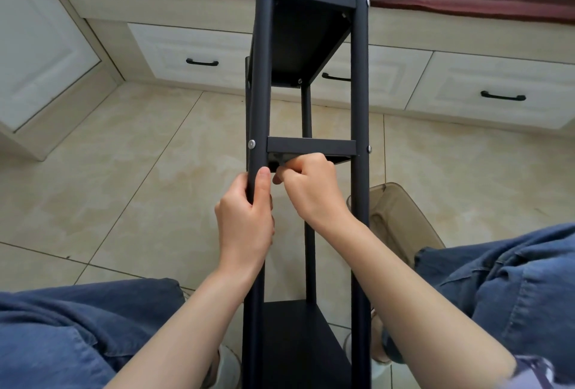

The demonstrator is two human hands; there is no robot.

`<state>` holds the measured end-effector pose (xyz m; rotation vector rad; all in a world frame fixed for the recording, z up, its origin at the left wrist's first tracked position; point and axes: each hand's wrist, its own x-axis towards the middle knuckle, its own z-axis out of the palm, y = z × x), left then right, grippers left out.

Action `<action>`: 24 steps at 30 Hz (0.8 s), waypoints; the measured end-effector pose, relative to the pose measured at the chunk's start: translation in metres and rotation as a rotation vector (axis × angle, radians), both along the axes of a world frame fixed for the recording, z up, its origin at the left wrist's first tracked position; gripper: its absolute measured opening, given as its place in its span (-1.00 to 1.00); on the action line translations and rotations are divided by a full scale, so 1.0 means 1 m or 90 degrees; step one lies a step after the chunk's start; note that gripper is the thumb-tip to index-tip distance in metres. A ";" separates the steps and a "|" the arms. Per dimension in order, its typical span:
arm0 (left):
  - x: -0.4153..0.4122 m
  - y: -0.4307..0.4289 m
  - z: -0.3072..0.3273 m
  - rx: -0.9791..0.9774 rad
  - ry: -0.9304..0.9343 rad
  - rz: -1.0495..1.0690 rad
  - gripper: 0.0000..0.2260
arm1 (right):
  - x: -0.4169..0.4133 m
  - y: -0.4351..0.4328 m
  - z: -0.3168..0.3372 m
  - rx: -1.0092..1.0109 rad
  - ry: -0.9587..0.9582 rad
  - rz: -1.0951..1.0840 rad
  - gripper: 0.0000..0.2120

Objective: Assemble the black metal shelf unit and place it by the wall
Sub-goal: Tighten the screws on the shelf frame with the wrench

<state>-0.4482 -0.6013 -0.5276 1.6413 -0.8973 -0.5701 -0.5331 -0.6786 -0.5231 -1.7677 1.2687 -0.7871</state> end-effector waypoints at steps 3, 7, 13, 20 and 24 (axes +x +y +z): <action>0.000 0.000 0.000 0.004 -0.008 0.000 -0.65 | 0.001 0.001 0.004 0.005 -0.020 -0.011 -0.77; 0.001 0.000 -0.002 0.009 -0.001 0.003 -0.60 | 0.004 0.003 0.005 0.013 -0.050 -0.003 -0.77; 0.002 -0.001 -0.002 0.005 -0.005 0.007 -0.56 | 0.004 0.003 -0.008 -0.033 -0.079 0.005 -0.66; 0.003 0.000 -0.001 -0.008 0.007 0.006 -0.61 | 0.015 0.004 -0.031 -0.137 -0.107 -0.028 -0.75; 0.003 0.000 -0.003 -0.015 0.010 -0.001 -0.61 | 0.026 0.004 -0.037 -0.189 -0.114 -0.059 -0.73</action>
